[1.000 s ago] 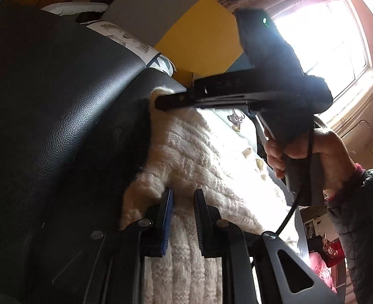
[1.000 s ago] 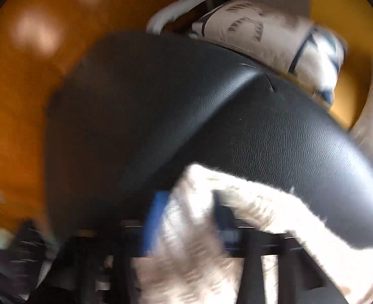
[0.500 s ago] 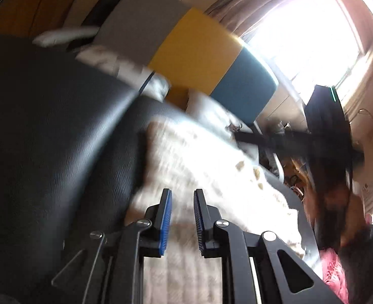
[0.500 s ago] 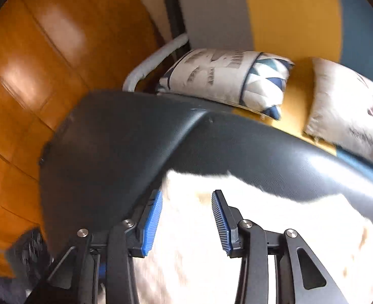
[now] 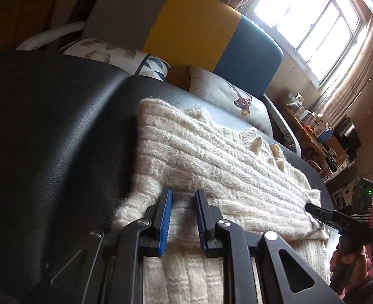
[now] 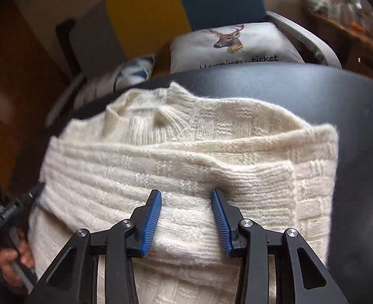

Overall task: Fold clothes
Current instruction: 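Press the folded sweater flat with the right gripper near the collar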

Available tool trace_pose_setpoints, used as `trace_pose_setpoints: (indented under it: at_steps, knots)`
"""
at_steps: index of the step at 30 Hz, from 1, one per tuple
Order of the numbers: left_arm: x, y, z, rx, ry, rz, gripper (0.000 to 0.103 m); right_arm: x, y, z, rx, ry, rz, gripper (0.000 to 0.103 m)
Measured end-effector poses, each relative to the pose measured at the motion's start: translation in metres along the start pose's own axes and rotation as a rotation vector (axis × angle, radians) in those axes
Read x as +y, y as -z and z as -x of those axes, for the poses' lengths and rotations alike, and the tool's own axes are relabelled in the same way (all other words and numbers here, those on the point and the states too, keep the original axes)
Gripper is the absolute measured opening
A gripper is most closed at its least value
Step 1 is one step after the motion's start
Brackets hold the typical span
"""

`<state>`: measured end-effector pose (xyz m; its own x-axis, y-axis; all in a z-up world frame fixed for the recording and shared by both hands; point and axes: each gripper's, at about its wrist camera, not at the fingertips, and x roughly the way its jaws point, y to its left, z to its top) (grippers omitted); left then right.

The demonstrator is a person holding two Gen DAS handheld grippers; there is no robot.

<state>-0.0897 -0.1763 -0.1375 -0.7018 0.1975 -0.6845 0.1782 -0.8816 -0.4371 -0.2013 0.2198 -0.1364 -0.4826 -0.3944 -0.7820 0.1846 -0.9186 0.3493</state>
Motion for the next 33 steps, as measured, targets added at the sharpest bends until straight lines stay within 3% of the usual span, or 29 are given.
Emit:
trace_pose_setpoints:
  at_steps: [4, 8, 10, 14, 16, 18, 19, 20, 22, 24, 26, 30, 32, 33]
  knots:
    - [-0.025, 0.001, 0.006, -0.056, 0.01, -0.039, 0.018, -0.01, -0.002, 0.024, -0.071, -0.082, -0.071, 0.044]
    - [-0.044, -0.005, -0.013, -0.066, -0.019, -0.129, 0.019, -0.033, -0.003, 0.047, -0.15, -0.071, -0.13, 0.063]
    - [-0.049, -0.006, -0.016, -0.066, -0.037, -0.142, 0.019, -0.043, -0.003, 0.037, -0.129, -0.038, -0.148, 0.064]
    - [-0.045, -0.003, -0.025, -0.041, -0.066, -0.142, 0.021, -0.043, 0.0, 0.01, -0.054, -0.064, -0.108, 0.064]
    - [-0.04, 0.0, -0.041, 0.004, -0.103, -0.144, 0.021, -0.029, 0.003, -0.008, -0.01, 0.004, -0.037, 0.061]
    - [-0.038, 0.002, -0.035, -0.027, -0.087, -0.143, 0.021, -0.015, 0.002, -0.012, -0.009, 0.069, 0.033, 0.05]
    - [-0.037, 0.003, -0.03, -0.055, -0.089, -0.139, 0.021, -0.009, 0.0, -0.011, -0.013, 0.1, 0.06, 0.03]
    - [-0.036, 0.003, -0.03, -0.065, -0.099, -0.141, 0.021, -0.003, -0.002, -0.009, -0.018, 0.135, 0.09, 0.021]
    - [-0.035, 0.004, -0.031, -0.075, -0.122, -0.148, 0.024, 0.014, -0.005, -0.003, -0.046, 0.274, 0.213, 0.021]
    - [-0.028, 0.005, -0.045, -0.003, -0.108, -0.122, 0.024, 0.022, -0.008, -0.001, -0.06, 0.406, 0.301, 0.02]
    - [-0.03, 0.004, -0.045, 0.008, -0.113, -0.133, 0.024, 0.005, -0.009, -0.014, 0.002, 0.434, 0.251, 0.02]
    - [-0.03, 0.003, -0.029, -0.02, -0.084, -0.102, 0.024, -0.027, -0.005, -0.005, -0.052, 0.322, 0.084, 0.026]
    - [-0.032, 0.005, -0.015, -0.058, -0.045, -0.089, 0.024, -0.032, -0.006, 0.009, -0.089, 0.302, 0.035, 0.038]
    - [-0.034, 0.006, -0.008, -0.075, -0.026, -0.095, 0.024, -0.032, -0.006, 0.017, -0.109, 0.301, 0.026, 0.04]
